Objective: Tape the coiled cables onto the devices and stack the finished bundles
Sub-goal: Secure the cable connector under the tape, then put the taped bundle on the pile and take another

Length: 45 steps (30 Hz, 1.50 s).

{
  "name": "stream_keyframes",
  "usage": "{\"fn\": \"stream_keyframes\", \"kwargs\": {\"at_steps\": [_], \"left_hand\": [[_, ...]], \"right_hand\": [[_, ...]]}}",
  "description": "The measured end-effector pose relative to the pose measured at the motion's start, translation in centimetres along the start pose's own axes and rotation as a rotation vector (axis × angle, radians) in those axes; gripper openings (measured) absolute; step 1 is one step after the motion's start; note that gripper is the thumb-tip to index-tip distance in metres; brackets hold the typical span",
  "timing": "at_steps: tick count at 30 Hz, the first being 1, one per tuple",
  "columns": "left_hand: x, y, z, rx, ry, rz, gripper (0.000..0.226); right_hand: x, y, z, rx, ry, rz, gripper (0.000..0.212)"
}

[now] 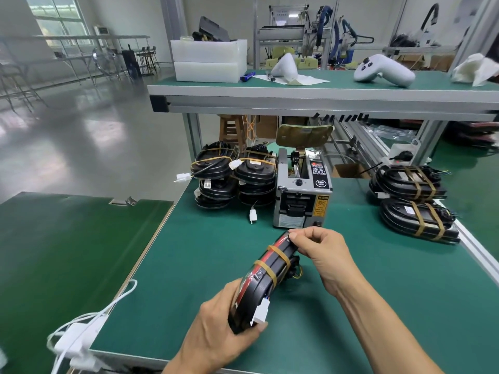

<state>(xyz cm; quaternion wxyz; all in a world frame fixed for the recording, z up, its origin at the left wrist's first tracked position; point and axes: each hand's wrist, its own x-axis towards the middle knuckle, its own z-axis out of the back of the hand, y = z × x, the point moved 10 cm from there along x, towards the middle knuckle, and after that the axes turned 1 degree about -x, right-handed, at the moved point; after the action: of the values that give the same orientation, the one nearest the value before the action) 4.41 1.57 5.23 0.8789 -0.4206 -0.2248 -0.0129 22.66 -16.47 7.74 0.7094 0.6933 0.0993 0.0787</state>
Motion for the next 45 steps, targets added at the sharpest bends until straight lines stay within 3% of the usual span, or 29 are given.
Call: {"fn": "stream_keyframes", "kwargs": {"at_steps": [23,37,45], "left_hand": [[0.0,-0.3,0.1,-0.018,-0.021,-0.033,0.068],[0.1,-1.3,0.4,-0.025,-0.039,-0.05,0.064],[0.0,-0.9,0.2,-0.017,-0.019,-0.045,0.067]], "right_hand": [[-0.5,0.3,0.2,-0.041,-0.121,0.038,0.022],[-0.9,-0.2,0.3,-0.03,-0.171,0.012,0.014],[-0.6,-2.1,-0.4,0.12,-0.124,-0.149,0.012]]}}
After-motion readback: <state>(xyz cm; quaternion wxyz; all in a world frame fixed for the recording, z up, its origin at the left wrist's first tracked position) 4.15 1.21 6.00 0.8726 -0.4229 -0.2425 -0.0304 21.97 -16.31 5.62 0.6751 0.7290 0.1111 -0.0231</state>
